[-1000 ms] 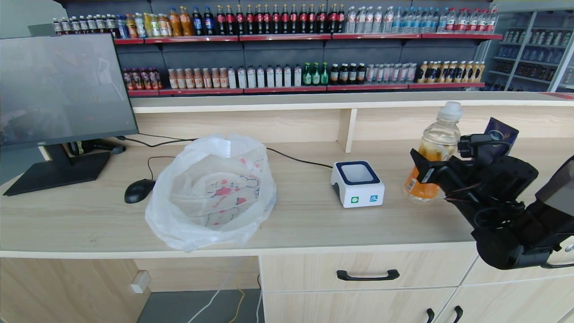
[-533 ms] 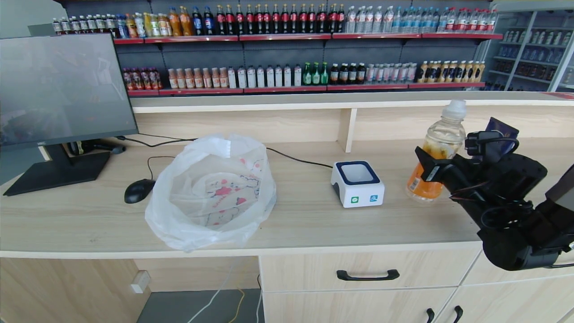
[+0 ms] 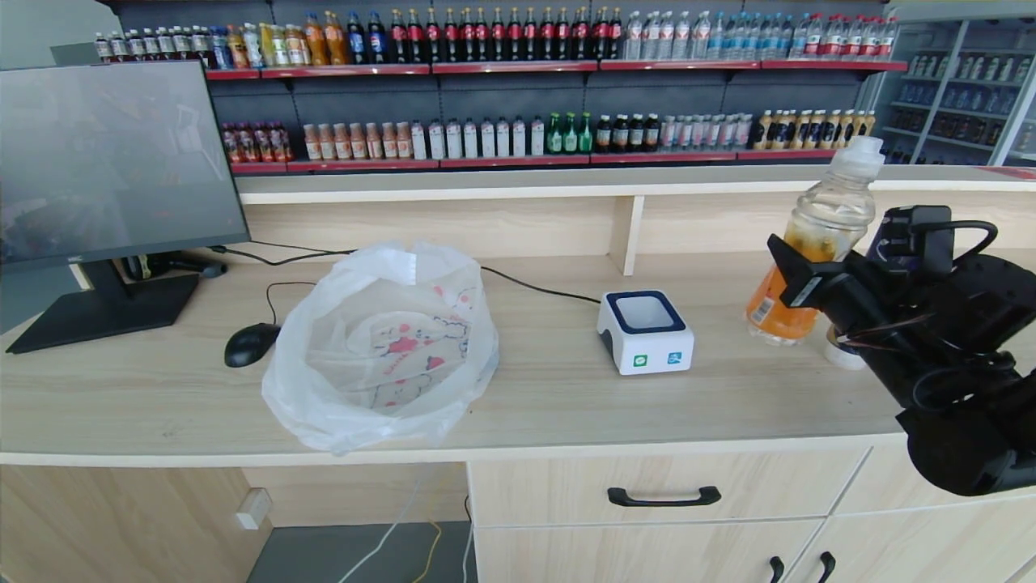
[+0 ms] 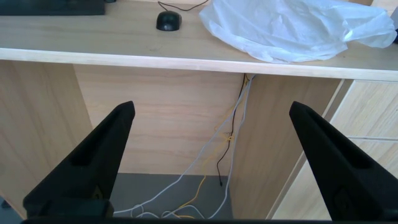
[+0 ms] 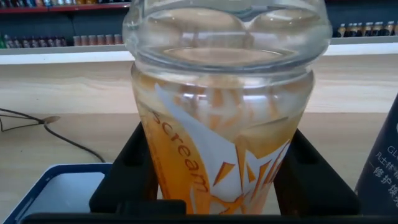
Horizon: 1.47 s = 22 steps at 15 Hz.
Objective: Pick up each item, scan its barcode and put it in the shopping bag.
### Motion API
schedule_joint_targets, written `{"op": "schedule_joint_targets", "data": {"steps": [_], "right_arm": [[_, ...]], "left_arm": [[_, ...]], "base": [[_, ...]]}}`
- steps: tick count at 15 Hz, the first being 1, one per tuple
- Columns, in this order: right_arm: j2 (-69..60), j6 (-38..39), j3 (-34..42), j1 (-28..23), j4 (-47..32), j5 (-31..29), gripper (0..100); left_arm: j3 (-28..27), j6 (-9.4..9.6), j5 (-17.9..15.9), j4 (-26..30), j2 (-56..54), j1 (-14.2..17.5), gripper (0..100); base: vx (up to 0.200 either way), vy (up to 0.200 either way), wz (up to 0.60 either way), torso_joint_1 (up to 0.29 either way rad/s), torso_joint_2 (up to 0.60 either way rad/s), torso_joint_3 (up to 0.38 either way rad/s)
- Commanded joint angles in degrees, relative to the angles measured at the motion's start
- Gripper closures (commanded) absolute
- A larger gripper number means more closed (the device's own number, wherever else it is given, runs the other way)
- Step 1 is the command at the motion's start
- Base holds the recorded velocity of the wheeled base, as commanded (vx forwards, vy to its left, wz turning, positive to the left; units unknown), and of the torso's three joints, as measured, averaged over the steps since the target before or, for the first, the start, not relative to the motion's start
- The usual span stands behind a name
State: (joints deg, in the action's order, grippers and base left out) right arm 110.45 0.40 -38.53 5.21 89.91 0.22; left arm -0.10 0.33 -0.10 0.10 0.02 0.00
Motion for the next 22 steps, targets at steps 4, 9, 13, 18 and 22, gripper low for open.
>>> {"op": "schedule_joint_targets", "data": {"steps": [4, 9, 13, 18, 22], "right_arm": [[-10.5, -0.1, 5.7, 1.9, 0.1, 0.0, 100], [-17.3, -0.1, 11.3, 2.4, 0.1, 0.0, 100], [-21.8, -0.1, 15.5, 3.1, 0.1, 0.0, 100], [-26.2, -0.2, 20.3, 3.6, 0.1, 0.0, 100], [-30.2, -0.1, 24.5, 3.6, 0.1, 0.0, 100]], "left_arm": [[0.0, 0.02, 0.0, 0.0, 0.0, 0.0, 0], [0.0, 0.02, 0.0, 0.0, 0.0, 0.0, 0], [0.0, 0.02, 0.0, 0.0, 0.0, 0.0, 0], [0.0, 0.02, 0.0, 0.0, 0.0, 0.0, 0], [0.0, 0.02, 0.0, 0.0, 0.0, 0.0, 0]], "base": [[0.000, 0.000, 0.00, 0.000, 0.00, 0.000], [0.000, 0.000, 0.00, 0.000, 0.00, 0.000], [0.000, 0.000, 0.00, 0.000, 0.00, 0.000], [0.000, 0.000, 0.00, 0.000, 0.00, 0.000], [0.000, 0.000, 0.00, 0.000, 0.00, 0.000]]}}
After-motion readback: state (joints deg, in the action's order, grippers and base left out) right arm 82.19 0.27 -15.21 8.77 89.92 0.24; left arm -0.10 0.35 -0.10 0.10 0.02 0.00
